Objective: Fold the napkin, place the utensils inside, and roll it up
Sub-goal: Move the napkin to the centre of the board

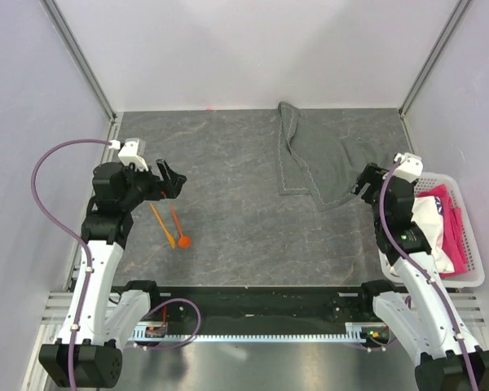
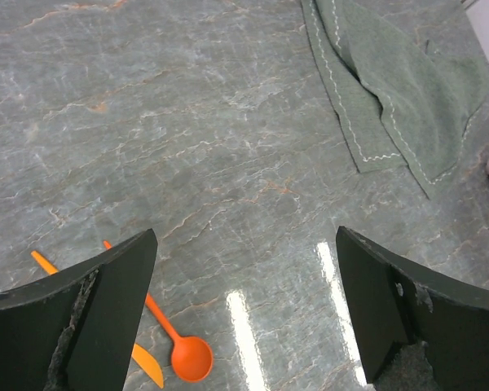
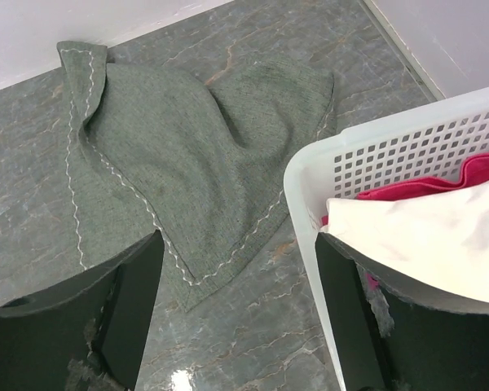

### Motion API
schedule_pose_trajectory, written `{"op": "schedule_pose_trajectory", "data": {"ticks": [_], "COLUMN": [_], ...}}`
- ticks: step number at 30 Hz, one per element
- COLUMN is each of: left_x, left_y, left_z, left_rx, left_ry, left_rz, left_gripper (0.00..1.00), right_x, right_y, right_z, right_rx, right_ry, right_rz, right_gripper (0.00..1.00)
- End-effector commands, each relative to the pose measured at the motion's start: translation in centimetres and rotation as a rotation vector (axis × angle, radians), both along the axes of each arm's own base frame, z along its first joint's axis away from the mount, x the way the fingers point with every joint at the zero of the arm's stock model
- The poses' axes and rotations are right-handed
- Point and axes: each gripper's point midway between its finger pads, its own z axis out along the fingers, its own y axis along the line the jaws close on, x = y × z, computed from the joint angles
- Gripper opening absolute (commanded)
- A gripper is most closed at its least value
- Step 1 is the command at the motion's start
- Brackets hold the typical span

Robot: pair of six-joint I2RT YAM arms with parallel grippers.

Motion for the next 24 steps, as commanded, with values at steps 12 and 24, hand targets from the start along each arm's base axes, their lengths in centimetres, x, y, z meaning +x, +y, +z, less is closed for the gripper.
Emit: {"op": "schedule_pose_trajectory", "data": {"ticks": [12,24], "left_x": [0.4,0.6], "left_y": [0.5,0.5], "left_z": [0.8,-0.2], "left_rx": [0.04,0.043], "left_ry": [-0.02,0.011], "left_rz": [0.009,0.008], "left_gripper": [0.99,0.94], "right_x": [0.8,1.1], "right_y": [2.2,9.6], "right_z": [2.6,-7.7], "right_rx": [0.015,-0.003], "right_ry": [-0.001,0.381], "right_rz": [0.126,0.347], "right_gripper": [0.82,0.74]}}
